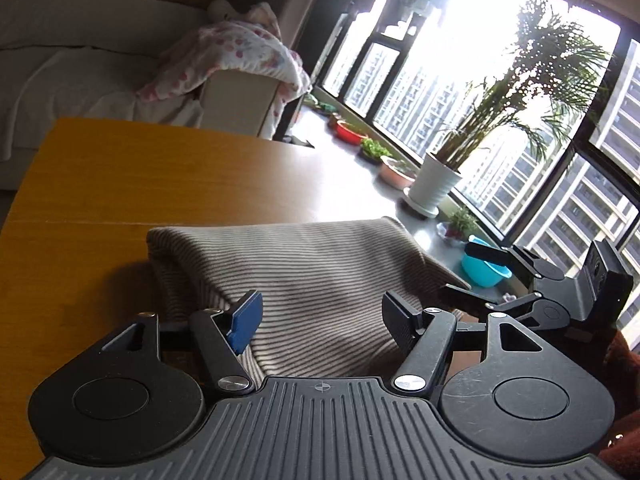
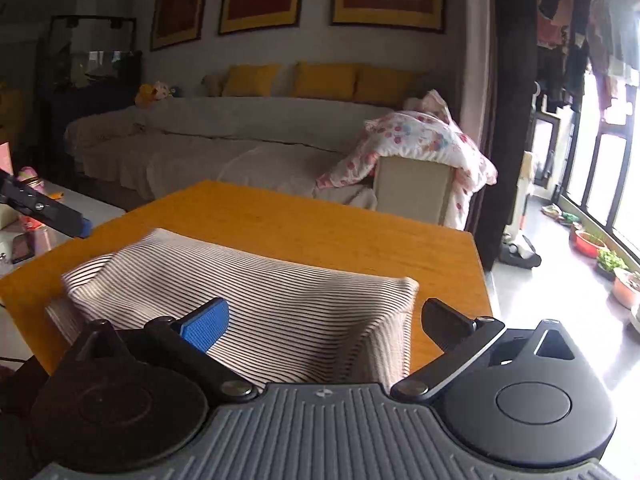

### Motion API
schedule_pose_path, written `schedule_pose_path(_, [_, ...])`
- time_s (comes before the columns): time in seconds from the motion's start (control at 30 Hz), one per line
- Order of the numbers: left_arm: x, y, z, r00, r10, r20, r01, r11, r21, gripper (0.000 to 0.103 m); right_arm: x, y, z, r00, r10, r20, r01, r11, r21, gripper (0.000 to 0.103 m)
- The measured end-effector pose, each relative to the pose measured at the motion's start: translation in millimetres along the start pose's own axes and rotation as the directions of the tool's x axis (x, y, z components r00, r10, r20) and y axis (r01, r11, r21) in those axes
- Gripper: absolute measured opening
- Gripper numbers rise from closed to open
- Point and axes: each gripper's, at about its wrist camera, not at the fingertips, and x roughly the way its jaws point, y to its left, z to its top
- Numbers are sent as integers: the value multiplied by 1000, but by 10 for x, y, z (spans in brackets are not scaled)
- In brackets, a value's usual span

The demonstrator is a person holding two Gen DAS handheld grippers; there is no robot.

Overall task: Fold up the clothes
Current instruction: 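Grasp the folded edge with the left tool while the right tool smooths the fold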

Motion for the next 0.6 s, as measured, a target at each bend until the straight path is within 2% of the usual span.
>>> schedule_pose_path(0.03, [66, -11, -37, 1000, 1, -15, -1, 1000, 14, 72, 60, 96, -18, 1000, 8, -15, -9, 999, -47, 103])
schedule_pose_path(0.13, [265, -42, -146, 998, 7, -58, -4, 999, 54, 70, 361, 273, -235, 991, -43, -128, 23, 987, -158, 103])
schedule_pose_path(0.23, [439, -65, -241, 995, 12, -97, -4, 996, 86, 70, 363, 130, -325, 994, 6, -109, -9, 999, -33, 103])
schedule_pose_path(0.3, [451, -25, -217, 995, 6, -99, 1, 998, 66, 70, 353, 48, -343, 993, 31, -114, -29, 999, 23, 103])
schedule_pose_path(0.47, [600, 59, -77, 996, 21, -88, -15, 998, 68, 71, 368, 85, -369, 994, 4, -112, 4, 998, 69, 103])
schedule_pose_path(0.57, [750, 219, 110, 997, 20, -77, -19, 1000, 11, 72, 380, 183, -319, 990, -29, -137, 46, 991, 123, 103])
schedule_pose_path(0.6, [811, 293, 187, 997, 20, -71, -21, 1000, -15, 73, 376, 241, -300, 989, -17, -144, 36, 991, 131, 103])
